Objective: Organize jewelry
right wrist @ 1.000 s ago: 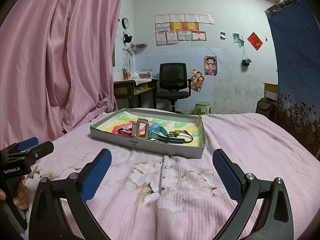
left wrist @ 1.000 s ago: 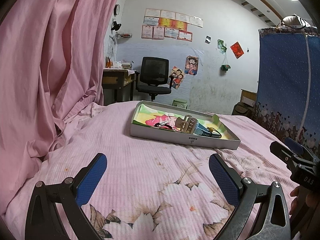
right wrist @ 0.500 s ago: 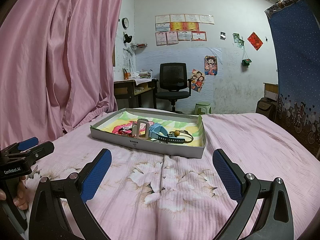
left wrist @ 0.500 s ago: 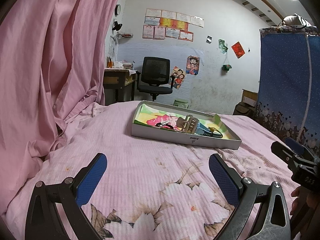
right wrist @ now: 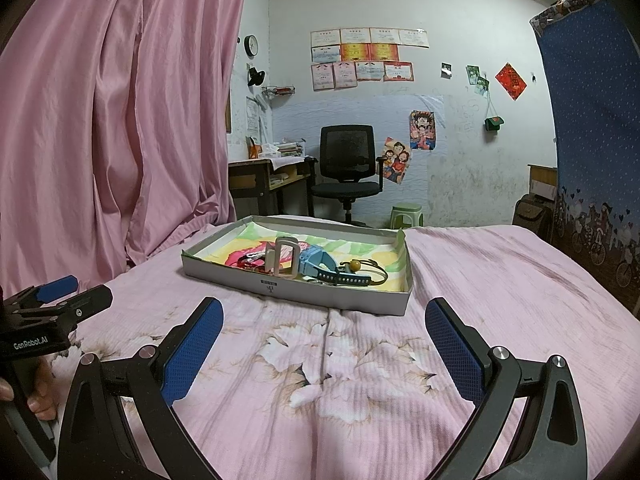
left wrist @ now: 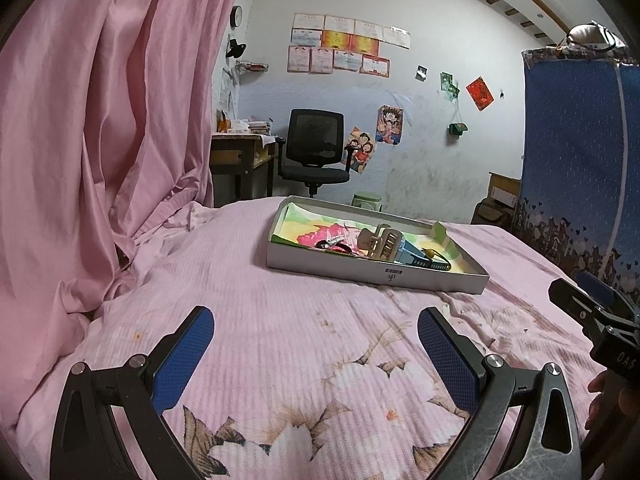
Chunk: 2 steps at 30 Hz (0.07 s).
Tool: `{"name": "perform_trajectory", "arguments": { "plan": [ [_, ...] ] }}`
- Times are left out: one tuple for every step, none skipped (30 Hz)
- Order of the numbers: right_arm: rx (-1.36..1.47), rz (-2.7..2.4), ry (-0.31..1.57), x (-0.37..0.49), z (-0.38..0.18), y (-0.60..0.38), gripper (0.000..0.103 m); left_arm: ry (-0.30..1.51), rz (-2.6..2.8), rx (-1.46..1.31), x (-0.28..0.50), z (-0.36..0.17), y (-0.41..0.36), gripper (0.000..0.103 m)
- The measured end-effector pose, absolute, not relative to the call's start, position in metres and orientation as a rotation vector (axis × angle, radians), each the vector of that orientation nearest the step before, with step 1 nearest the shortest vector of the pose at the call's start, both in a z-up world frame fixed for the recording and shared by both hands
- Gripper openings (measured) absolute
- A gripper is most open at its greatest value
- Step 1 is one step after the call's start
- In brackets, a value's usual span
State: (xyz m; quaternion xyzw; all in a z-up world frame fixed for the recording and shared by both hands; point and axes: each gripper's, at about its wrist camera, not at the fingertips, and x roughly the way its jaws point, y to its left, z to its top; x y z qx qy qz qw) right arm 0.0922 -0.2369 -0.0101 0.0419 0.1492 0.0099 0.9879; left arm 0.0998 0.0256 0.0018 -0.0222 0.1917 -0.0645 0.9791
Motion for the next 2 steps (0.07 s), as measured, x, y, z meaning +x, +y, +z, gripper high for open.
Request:
{"name": "perform_trajectory", "arguments": {
  "plan": [
    [0.085, 0.02, 0.3, 0.0922, -0.0102, -0.2371, 0.099, 0.386, -0.129, -0.044, 0.0999, 0.0017, 0.0252, 0.102],
    [0.085, 0.02, 0.3, 0.0921, -0.0104, -0.2372, 0.099, 0.386, -0.128, -0.044, 0.1, 0.0015, 0.0246, 0.102]
  ]
}}
